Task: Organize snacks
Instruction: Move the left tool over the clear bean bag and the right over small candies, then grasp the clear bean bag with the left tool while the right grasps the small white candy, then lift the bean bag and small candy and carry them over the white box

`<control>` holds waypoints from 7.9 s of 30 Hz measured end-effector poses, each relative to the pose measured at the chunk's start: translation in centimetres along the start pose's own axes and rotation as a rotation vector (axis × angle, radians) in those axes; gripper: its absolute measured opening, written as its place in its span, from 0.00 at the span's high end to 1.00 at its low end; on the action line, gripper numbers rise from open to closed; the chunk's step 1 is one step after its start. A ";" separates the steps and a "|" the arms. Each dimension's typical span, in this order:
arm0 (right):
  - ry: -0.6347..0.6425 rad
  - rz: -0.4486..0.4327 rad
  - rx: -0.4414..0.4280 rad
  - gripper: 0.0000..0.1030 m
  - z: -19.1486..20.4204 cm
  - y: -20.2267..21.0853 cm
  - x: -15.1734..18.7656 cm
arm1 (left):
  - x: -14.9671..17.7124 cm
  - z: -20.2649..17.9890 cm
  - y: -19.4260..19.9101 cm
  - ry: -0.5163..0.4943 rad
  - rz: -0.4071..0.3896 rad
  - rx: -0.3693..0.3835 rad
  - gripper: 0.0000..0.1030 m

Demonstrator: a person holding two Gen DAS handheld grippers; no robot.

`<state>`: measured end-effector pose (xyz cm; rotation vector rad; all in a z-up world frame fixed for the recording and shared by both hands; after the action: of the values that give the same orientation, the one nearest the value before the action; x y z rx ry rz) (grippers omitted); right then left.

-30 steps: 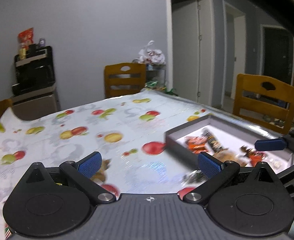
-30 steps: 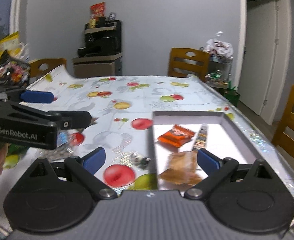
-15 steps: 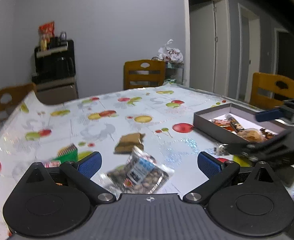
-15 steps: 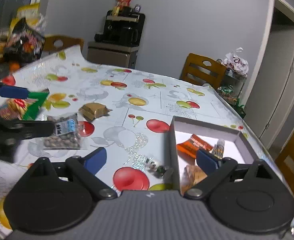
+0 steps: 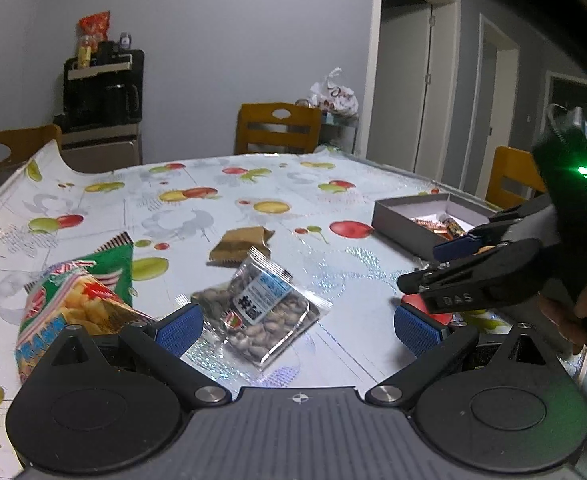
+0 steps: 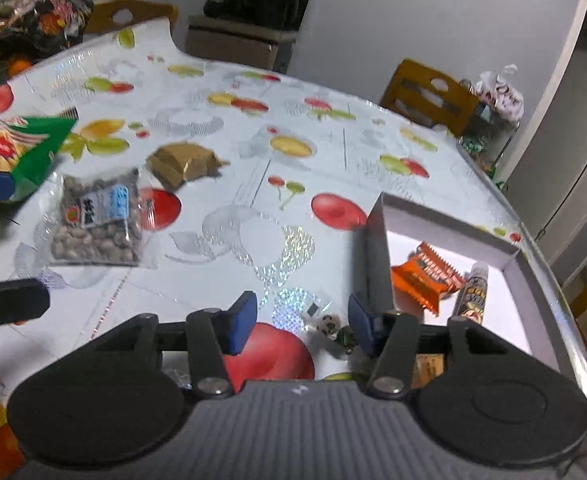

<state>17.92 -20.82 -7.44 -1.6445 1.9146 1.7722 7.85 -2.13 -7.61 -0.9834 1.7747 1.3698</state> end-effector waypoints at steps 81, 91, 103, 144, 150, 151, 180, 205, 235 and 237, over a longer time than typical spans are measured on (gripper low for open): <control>-0.195 -0.165 -0.254 0.81 -0.4 8.5 4.4 | -0.4 -1.1 -6.3 -0.071 0.290 0.015 0.31; -0.182 -0.153 -0.267 0.81 0.2 8.3 5.0 | 0.2 -1.4 -5.1 -0.019 0.261 0.045 0.34; -0.180 -0.150 -0.275 0.81 0.7 8.2 5.3 | -1.2 -0.5 -6.3 0.105 0.209 -0.017 0.32; -0.198 -0.250 -0.280 0.81 0.2 10.5 4.3 | -4.9 -3.6 -1.2 -0.001 -0.053 -0.003 0.78; -0.182 -0.270 -0.259 0.81 -0.3 11.3 4.3 | -5.6 -5.2 -0.3 -0.024 -0.082 0.026 0.78; -0.176 -0.254 -0.253 0.81 -0.2 11.1 4.5 | -5.6 -5.4 -0.2 -0.030 -0.084 0.032 0.78; -0.043 -0.125 -0.212 0.86 4.0 5.3 5.2 | -4.9 -5.4 0.1 -0.012 -0.070 0.046 0.78; -0.216 -0.357 -0.133 0.87 -4.6 13.6 5.9 | -4.7 -8.8 0.1 -0.046 -0.079 0.128 0.78; -0.484 -0.300 0.019 0.87 -12.6 13.9 16.4 | -1.3 -18.5 -3.2 -0.165 0.031 0.342 0.78; -0.485 -0.294 0.019 0.87 -12.7 13.8 16.8 | -1.1 -19.0 -3.5 -0.169 0.040 0.349 0.78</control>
<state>8.43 -43.96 -4.61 -1.2541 1.3978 1.8078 10.16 -21.01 -4.17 -0.6297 1.8312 1.0813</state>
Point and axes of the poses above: each gripper's, at about its wrist camera, not at the fingertips, and y roughly against the way its jaws point, z to its left, x to its underside, the point moved 6 cm from there along -y, roughly the way its jaws point, and after that the axes turned 10 degrees about y, right-handed, at the moved point
